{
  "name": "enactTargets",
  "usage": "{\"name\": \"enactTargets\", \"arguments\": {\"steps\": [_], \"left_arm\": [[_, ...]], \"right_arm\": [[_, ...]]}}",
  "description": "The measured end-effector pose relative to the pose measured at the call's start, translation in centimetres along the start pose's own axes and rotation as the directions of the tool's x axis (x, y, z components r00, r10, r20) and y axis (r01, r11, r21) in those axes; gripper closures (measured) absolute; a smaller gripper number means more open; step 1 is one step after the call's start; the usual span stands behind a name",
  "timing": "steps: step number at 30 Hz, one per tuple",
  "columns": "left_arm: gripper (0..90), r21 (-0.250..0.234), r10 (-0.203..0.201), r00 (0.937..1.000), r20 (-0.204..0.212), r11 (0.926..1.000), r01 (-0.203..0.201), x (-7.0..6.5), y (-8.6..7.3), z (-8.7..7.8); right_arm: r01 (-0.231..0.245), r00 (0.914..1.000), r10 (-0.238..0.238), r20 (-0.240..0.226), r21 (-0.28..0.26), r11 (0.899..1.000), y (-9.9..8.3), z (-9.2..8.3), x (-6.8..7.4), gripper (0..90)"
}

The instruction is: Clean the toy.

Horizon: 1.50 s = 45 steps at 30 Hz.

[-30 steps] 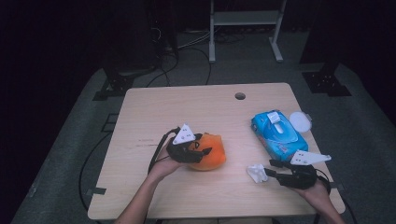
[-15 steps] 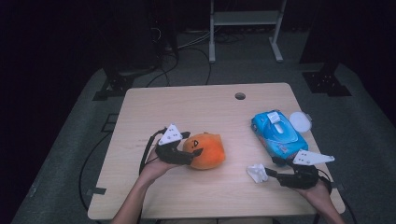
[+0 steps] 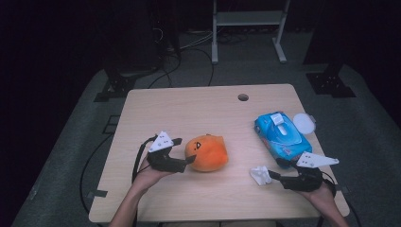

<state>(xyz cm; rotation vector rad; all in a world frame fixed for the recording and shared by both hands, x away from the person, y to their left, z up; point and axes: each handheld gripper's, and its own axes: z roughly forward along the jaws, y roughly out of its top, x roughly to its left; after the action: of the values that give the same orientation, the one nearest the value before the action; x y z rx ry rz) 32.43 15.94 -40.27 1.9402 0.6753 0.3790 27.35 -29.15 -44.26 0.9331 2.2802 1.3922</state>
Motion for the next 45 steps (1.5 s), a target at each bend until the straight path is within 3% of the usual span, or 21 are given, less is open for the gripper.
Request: {"name": "enactTargets", "arguments": {"steps": [8, 14, 22, 30, 45], "left_arm": [[13.0, 0.021, -0.044, 0.999, -0.01, 0.9988, 0.044, 0.5, -1.5, -0.5], [12.2, 0.004, -0.08, 0.9966, -0.021, 0.9968, 0.08, 0.7, -2.5, -1.0], [11.3, 0.001, -0.099, 0.9939, -0.048, 0.9951, 0.099, 1.2, -3.9, -1.6], [10.3, 0.002, -0.113, 0.9894, -0.092, 0.9935, 0.114, 1.6, -5.0, -2.4], [9.1, 0.07, -0.097, 0.9818, -0.163, 0.9915, 0.109, 2.3, -6.8, -2.2]], "right_arm": [[-0.001, 0.9998, 0.0, 0.019, 0.018, 1.0, 0.0, 0.2, 0.0, 36.4], [0.0, 0.9997, 0.0, 0.025, 0.016, 1.0, -0.1, 0.2, 0.0, 34.8], [-0.002, 0.9995, 0.001, 0.03, 0.02, 1.0, -0.1, 0.2, -0.1, 33.9], [0.006, 0.9994, -0.007, 0.034, 0.029, 1.0, -0.2, 0.2, 0.1, 32.7], [0.003, 0.9986, -0.004, 0.053, 0.014, 1.0, -0.5, -0.3, 0.2, 31.7]]}}
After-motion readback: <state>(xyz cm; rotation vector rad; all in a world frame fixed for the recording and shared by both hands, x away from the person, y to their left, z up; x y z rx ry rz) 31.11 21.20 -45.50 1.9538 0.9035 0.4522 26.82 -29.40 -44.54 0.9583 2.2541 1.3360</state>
